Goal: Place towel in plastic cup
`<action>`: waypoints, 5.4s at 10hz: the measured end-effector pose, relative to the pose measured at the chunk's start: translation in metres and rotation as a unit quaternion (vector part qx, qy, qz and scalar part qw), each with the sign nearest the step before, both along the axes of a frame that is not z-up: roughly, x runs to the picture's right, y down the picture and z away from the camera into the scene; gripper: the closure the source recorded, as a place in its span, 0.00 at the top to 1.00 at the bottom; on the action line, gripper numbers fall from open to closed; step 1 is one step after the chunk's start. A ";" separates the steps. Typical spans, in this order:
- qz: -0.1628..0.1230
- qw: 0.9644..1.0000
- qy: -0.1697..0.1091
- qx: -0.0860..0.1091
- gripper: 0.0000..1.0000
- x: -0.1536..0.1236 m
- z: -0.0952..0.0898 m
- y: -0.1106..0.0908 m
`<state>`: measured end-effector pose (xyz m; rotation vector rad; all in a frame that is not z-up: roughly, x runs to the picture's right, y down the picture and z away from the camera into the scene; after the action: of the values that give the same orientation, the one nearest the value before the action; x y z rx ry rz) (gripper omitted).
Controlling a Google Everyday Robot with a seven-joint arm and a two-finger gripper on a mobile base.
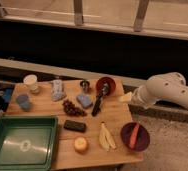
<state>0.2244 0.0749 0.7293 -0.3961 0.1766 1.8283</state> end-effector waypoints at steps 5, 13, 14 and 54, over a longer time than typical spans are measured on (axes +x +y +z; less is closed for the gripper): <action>0.000 1.000 0.000 0.000 0.80 0.000 0.000 0.000; 0.000 1.000 0.000 0.000 0.80 0.000 0.000 0.000; 0.000 1.000 0.000 0.000 0.80 0.000 0.000 0.000; -0.360 0.896 -0.222 0.137 0.80 -0.470 0.047 -0.145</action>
<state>-0.2458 -0.0700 0.7763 -0.4599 -0.2291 0.9762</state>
